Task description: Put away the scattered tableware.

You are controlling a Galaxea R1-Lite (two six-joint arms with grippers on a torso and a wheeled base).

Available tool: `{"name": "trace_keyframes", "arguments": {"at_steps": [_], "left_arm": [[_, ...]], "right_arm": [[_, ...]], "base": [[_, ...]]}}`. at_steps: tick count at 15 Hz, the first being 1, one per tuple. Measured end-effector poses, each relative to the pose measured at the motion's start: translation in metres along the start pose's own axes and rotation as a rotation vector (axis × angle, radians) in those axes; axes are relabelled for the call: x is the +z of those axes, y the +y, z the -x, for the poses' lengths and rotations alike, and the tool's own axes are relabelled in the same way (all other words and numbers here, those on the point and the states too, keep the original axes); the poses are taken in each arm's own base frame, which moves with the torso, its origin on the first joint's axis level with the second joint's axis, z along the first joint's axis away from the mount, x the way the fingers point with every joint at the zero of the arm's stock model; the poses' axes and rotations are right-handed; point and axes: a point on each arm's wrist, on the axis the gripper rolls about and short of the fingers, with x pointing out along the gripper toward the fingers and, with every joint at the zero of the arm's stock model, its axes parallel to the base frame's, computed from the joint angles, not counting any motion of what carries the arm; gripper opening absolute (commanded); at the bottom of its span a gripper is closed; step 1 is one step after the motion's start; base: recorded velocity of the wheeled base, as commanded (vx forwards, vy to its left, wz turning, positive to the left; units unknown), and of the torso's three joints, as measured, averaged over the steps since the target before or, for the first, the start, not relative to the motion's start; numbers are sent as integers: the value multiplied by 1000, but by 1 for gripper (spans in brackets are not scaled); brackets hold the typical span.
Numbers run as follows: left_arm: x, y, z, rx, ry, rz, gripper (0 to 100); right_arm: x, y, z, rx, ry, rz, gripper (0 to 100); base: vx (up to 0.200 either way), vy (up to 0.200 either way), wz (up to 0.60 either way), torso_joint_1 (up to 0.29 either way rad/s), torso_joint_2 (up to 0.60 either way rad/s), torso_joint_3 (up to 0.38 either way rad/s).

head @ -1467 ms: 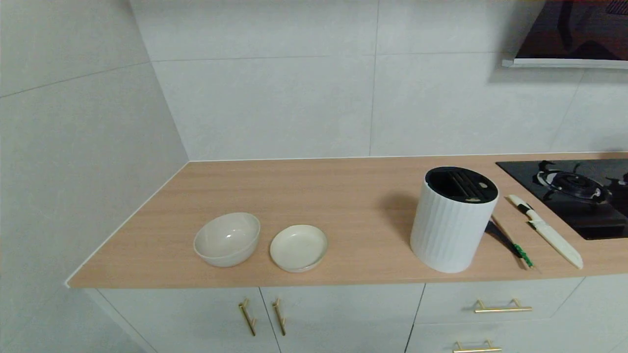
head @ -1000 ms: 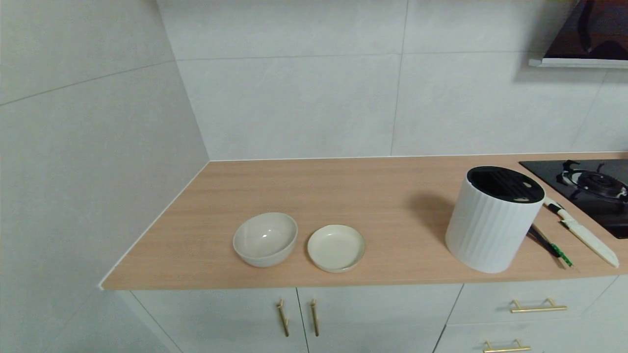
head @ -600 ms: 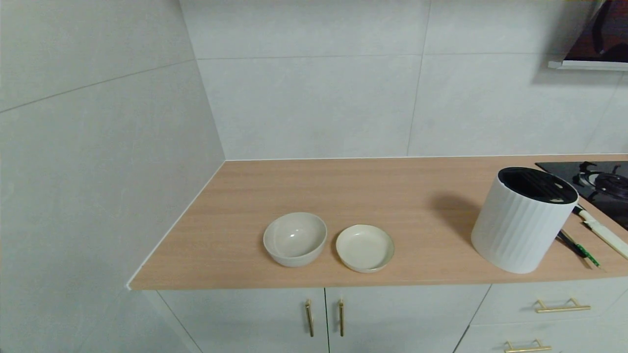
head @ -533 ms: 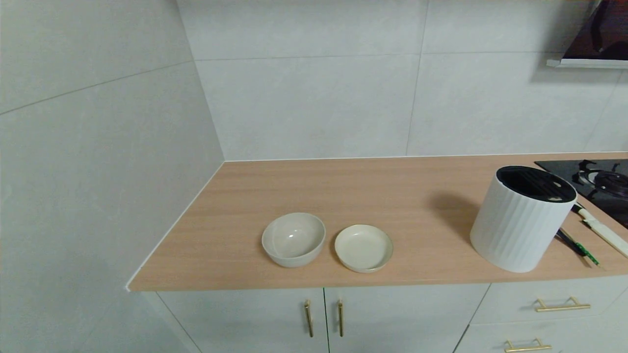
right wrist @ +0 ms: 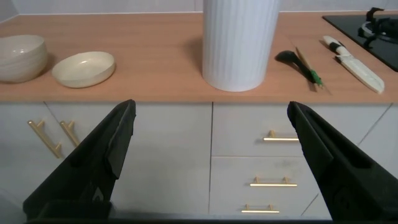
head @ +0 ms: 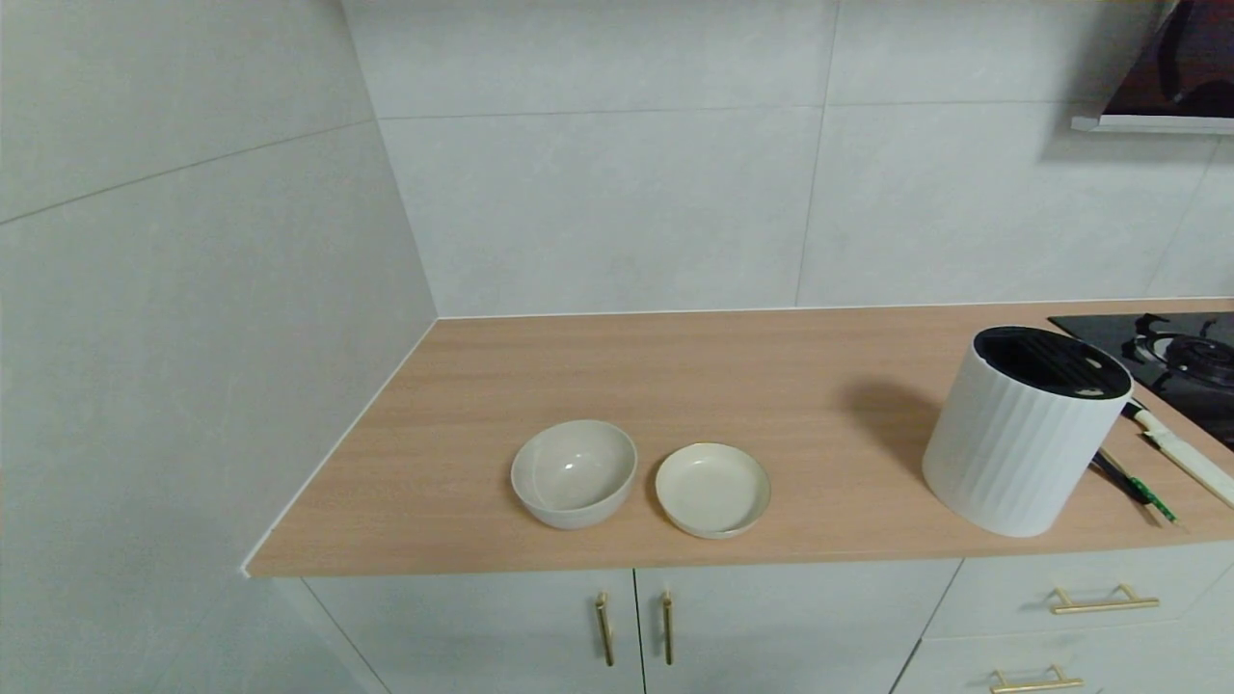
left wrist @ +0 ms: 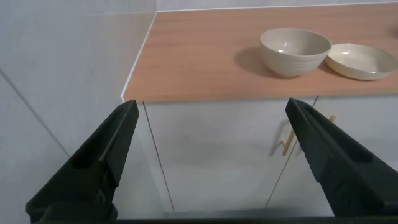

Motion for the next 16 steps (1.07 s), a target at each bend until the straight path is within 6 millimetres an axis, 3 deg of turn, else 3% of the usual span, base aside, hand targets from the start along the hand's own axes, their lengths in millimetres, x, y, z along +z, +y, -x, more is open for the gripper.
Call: {"name": "trace_keyframes", "arguments": {"at_steps": [11, 16], "left_arm": [[0, 0, 0, 0, 0, 0, 100], [0, 0, 0, 0, 0, 0, 100]], "right_arm": [[0, 0, 0, 0, 0, 0, 100], [0, 0, 0, 0, 0, 0, 100]], "base": [[0, 0, 0, 0, 0, 0], [0, 0, 0, -180, 393, 211]]}}
